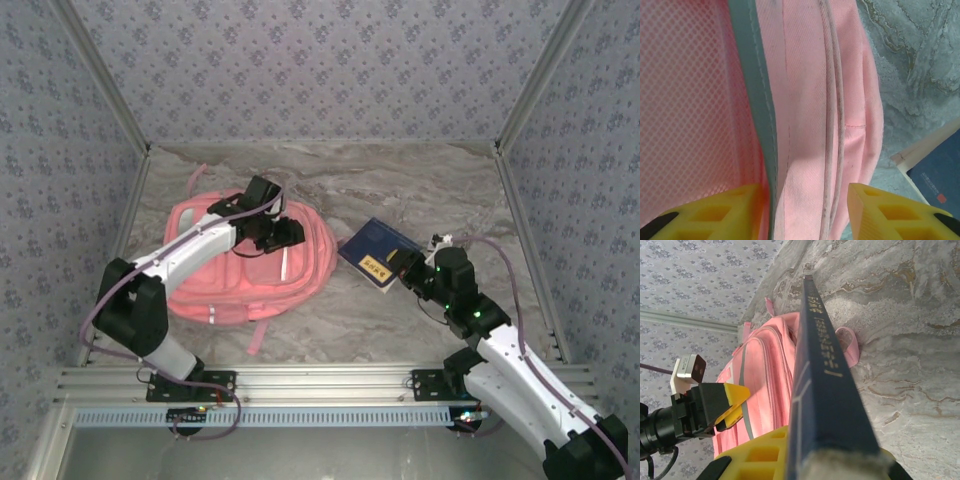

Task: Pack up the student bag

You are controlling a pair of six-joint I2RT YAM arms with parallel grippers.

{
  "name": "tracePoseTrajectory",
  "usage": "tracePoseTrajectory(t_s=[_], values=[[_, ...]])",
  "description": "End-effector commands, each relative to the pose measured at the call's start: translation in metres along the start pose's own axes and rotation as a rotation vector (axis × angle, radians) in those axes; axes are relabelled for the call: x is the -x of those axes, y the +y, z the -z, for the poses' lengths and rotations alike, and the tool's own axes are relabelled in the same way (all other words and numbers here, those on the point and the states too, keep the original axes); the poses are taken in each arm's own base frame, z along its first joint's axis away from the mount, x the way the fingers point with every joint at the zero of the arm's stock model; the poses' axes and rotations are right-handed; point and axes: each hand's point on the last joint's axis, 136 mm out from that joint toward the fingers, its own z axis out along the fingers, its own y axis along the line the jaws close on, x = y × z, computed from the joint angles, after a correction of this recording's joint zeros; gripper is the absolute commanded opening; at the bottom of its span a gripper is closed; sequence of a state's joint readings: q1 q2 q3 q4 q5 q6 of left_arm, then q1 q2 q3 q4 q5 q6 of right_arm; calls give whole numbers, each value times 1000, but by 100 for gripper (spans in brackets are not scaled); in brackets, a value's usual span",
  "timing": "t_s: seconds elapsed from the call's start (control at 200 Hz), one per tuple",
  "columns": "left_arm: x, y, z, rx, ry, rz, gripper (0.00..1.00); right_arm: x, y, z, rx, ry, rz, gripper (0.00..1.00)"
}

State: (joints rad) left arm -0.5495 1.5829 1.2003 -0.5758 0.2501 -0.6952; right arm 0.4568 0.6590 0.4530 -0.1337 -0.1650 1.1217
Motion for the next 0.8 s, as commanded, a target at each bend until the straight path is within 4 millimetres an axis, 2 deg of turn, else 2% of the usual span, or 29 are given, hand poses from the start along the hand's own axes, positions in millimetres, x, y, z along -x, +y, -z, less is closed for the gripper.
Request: tracePoseTrajectory(t_s=[0.0,0.09,0.205,0.355,0.42,0.515,0.54,0.67,0.734,0.794], values=[[8,-9,1,-22,0,-41,43,1,8,3,40,-1,-9,0],[13,-8,-4,-7,2,-62,40,1,6,2,38,-5,-14,0],[16,1,-11,30,9,-66,30,1,5,2,38,-3,-12,0],[12,4,-20,33,60,-93,0,0,3,5,27,-4,-6,0],[13,1,-19,31,72,-114,0,3,5,9,29,-17,6,0],[17,-20,-9,-11,62,-180,0,9,10,18,-2,-30,66,0],[12,-23,-5,-6,78,-201,0,10,10,21,-22,-33,86,0],[-6,-77,13,-86,122,-401,0,27,11,44,-120,-93,187,0],[-18,-103,23,-191,172,-440,0,29,11,55,-142,-107,222,0],[-24,-118,36,-265,186,-456,0,39,16,69,-158,-159,251,0]])
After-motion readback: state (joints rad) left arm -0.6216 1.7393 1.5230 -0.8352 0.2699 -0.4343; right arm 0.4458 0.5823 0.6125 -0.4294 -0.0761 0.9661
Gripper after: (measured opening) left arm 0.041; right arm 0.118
